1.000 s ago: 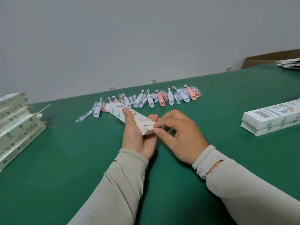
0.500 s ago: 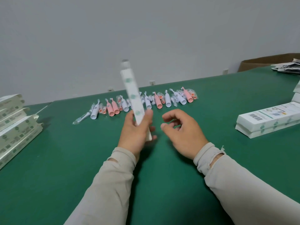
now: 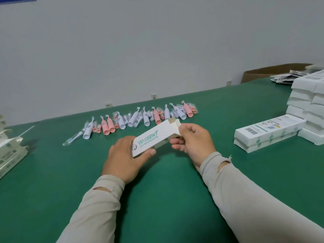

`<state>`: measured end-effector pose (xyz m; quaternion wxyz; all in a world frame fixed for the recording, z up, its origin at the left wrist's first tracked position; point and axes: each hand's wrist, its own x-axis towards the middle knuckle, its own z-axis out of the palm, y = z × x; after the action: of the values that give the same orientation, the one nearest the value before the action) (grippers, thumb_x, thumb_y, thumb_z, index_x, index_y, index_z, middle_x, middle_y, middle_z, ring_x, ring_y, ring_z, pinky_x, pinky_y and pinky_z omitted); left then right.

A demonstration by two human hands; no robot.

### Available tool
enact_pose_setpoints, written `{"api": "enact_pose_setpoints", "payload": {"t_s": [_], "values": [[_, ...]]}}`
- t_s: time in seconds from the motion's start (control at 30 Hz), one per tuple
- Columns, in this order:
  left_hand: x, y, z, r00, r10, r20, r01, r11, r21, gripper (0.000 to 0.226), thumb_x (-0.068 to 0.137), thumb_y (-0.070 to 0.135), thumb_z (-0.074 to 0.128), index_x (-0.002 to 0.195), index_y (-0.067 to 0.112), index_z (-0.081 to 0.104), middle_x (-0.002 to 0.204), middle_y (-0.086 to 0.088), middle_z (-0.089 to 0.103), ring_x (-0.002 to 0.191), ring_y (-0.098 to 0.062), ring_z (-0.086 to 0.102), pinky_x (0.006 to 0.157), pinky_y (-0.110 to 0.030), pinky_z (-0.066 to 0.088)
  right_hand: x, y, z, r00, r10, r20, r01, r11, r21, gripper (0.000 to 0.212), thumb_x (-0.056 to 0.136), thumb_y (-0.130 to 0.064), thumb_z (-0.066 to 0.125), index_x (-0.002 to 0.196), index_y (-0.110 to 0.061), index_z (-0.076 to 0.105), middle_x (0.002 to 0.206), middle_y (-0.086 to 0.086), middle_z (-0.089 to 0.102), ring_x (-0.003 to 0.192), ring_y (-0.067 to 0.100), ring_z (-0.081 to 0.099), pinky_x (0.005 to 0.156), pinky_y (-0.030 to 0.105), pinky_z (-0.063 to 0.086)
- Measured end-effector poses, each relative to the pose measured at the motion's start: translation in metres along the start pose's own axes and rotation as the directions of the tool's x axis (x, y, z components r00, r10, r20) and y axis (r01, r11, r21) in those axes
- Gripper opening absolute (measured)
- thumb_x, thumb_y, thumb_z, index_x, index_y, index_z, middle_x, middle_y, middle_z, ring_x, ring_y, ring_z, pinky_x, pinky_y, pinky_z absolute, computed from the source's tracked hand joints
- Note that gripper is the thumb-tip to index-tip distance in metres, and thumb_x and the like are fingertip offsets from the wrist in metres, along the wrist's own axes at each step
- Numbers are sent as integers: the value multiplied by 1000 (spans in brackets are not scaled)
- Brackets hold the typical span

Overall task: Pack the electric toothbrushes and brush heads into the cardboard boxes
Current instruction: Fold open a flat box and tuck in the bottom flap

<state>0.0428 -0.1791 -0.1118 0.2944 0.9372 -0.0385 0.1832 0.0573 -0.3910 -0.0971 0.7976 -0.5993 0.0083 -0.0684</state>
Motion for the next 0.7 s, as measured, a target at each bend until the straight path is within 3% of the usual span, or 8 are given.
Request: {"api": "enact_pose_setpoints", "payload": {"t_s": [0.1, 0.17, 0.27, 0.33, 0.4, 0.5, 0.63, 0.7], "values": [[6, -3, -4, 1000, 20, -3, -20, 998, 56, 63, 68, 87, 53, 105, 35, 54, 96, 12, 56, 95, -22, 53, 81, -44, 50, 0, 2, 3, 1000, 6, 21, -5, 998, -56, 20, 105, -17, 47, 99, -7, 64, 64, 2, 72, 57, 18, 69, 49, 24, 55], [8, -7, -6, 998, 46, -31, -45, 998, 48, 70, 66, 90, 51, 106, 33, 56, 95, 10, 57, 93, -22, 53, 81, -43, 49, 1, 7, 3, 999, 21, 32, -15, 983, -183, 27, 106, -23, 45, 93, -10, 65, 63, 3, 71, 50, 15, 64, 47, 27, 53], [6, -15, -3, 997, 64, -51, -63, 998, 13, 71, 62, 87, 53, 108, 33, 57, 95, 10, 57, 94, -22, 52, 83, -43, 48, 3, 15, 1, 999, -40, 11, 41, 896, -441, 21, 102, -24, 54, 89, -16, 68, 72, 2, 69, 54, 9, 59, 61, 38, 56], [6, -19, -2, 997, 62, -46, -63, 998, -12, 74, 60, 87, 52, 111, 33, 59, 98, 11, 57, 97, -21, 52, 85, -42, 47, 4, 14, -2, 977, -214, -14, 174, 828, -533, 6, 95, -18, 65, 96, -24, 63, 85, -8, 60, 67, 4, 54, 72, 28, 54], [6, -22, -3, 997, 63, -53, -65, 997, -38, 76, 60, 88, 52, 111, 33, 59, 99, 12, 57, 98, -20, 52, 85, -40, 45, 4, 10, -4, 908, -417, 43, 362, 728, -583, 24, 89, -12, 70, 98, -30, 57, 91, -16, 50, 74, 0, 49, 72, 12, 43], [8, -24, -4, 995, 68, -76, -72, 996, -59, 72, 60, 90, 52, 109, 38, 56, 99, 17, 55, 96, -16, 52, 80, -33, 40, 2, 4, -3, 826, -516, 226, 545, 627, -558, 29, 88, -2, 63, 93, -30, 60, 89, -17, 58, 79, -2, 54, 73, 9, 41], [8, -27, -6, 994, 71, -86, -76, 995, -60, 74, 59, 91, 52, 109, 37, 57, 97, 18, 55, 93, -14, 51, 77, -32, 39, -2, 2, 1, 918, -318, 239, 382, 872, -307, 31, 99, -2, 48, 93, -27, 66, 85, -11, 67, 74, 6, 68, 71, 20, 51], [9, -29, -7, 994, 69, -87, -74, 996, -56, 73, 61, 87, 54, 111, 35, 58, 98, 15, 55, 94, -16, 51, 79, -34, 41, -2, -1, -1, 936, -250, 249, 312, 917, -250, 28, 102, -6, 45, 94, -20, 68, 82, -3, 68, 76, 15, 71, 71, 27, 53]]}}
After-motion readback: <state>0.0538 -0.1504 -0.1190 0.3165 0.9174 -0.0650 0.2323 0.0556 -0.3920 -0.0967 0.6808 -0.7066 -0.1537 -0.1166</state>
